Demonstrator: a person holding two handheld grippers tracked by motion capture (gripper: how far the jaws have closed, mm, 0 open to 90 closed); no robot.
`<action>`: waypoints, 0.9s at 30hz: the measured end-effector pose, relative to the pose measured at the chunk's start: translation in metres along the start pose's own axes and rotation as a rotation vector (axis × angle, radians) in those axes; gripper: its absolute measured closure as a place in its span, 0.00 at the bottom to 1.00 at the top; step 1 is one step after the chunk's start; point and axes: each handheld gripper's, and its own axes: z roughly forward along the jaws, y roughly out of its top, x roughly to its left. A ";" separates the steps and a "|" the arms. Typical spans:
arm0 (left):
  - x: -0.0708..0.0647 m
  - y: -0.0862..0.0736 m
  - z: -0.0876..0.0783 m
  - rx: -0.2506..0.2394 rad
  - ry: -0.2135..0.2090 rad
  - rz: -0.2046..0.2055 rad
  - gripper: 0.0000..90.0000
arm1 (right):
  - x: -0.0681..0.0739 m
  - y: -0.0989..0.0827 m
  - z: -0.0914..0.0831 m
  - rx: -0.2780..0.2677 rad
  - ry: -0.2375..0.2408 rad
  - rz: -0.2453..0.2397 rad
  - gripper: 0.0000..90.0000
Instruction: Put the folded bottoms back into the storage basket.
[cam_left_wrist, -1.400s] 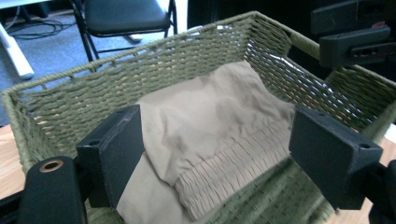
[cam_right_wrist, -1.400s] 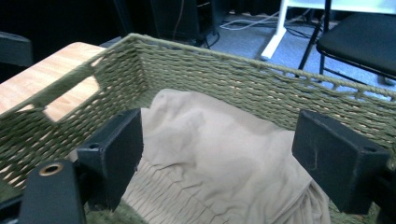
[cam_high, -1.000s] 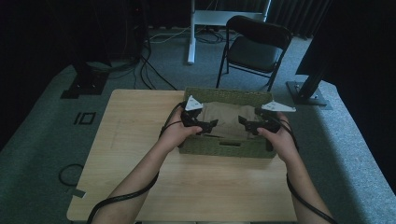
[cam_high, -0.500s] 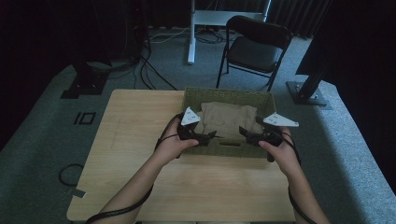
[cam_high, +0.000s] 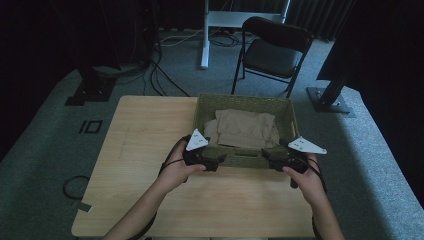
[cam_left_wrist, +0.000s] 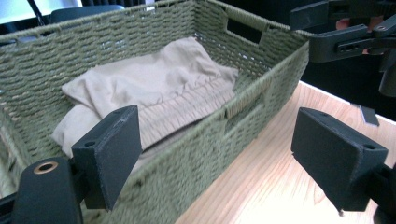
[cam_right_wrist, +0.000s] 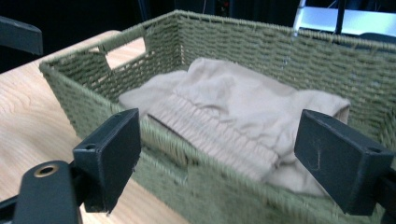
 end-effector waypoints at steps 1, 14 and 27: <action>-0.001 -0.002 -0.001 0.002 0.001 0.003 0.19 | 0.000 -0.003 -0.001 0.001 -0.002 0.001 0.16; -0.006 -0.043 -0.001 0.033 -0.008 -0.017 0.19 | -0.002 -0.029 -0.010 -0.049 -0.008 0.012 0.16; -0.006 -0.070 0.000 0.078 0.000 -0.034 0.19 | -0.001 -0.059 -0.018 0.034 -0.002 0.018 0.16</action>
